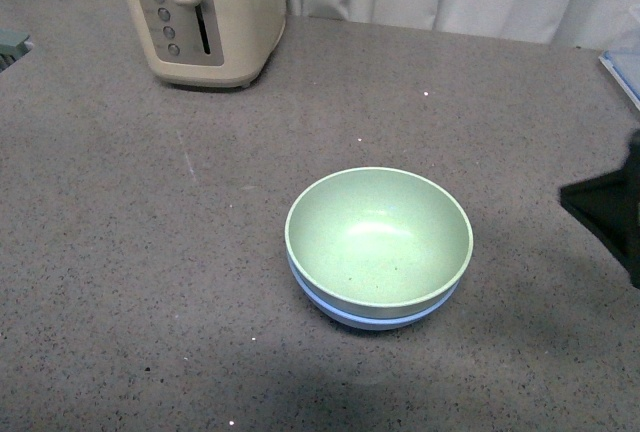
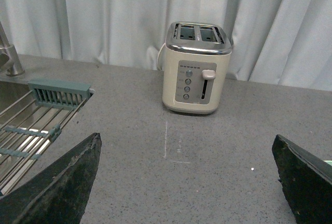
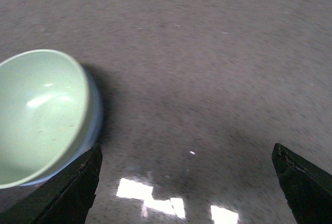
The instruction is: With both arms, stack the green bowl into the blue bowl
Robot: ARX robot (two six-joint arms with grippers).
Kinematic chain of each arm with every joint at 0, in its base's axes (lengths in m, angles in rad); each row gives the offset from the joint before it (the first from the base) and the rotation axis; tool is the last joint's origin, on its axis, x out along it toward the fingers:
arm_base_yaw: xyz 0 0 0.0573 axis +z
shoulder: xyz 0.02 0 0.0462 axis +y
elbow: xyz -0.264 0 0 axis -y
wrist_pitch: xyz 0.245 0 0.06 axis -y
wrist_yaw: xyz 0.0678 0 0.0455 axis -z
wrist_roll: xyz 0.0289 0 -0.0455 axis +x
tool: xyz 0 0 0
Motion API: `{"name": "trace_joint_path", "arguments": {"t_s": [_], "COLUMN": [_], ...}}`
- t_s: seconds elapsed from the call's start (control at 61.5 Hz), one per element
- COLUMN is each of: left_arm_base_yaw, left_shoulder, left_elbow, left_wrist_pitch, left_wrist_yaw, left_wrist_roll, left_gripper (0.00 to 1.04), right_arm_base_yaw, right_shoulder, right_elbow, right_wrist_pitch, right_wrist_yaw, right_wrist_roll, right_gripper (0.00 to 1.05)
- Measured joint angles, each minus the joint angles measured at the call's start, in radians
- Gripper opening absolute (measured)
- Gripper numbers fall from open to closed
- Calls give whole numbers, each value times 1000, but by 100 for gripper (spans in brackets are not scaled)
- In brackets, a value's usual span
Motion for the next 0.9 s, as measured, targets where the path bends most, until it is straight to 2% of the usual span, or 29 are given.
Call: {"name": "trace_joint_path", "arguments": {"t_s": [0.081,0.228,0.358,0.895], "left_arm_base_yaw": [0,0,0,0], "left_shoulder": [0,0,0,0], "left_elbow": [0,0,0,0], "left_wrist_pitch": [0,0,0,0], "left_wrist_yaw": [0,0,0,0], "left_wrist_roll": [0,0,0,0], "left_gripper": [98,98,98,98], "right_arm_base_yaw": [-6,1,11,13], "right_shoulder": [-61,-117,-140,-140], "right_elbow": [-81,-161,-196,-199], "right_wrist_pitch": [22,79,126,128], "right_wrist_yaw": [142,251,261,262], "right_wrist_roll": [54,88,100,104], "right_gripper": [96,96,96,96]}}
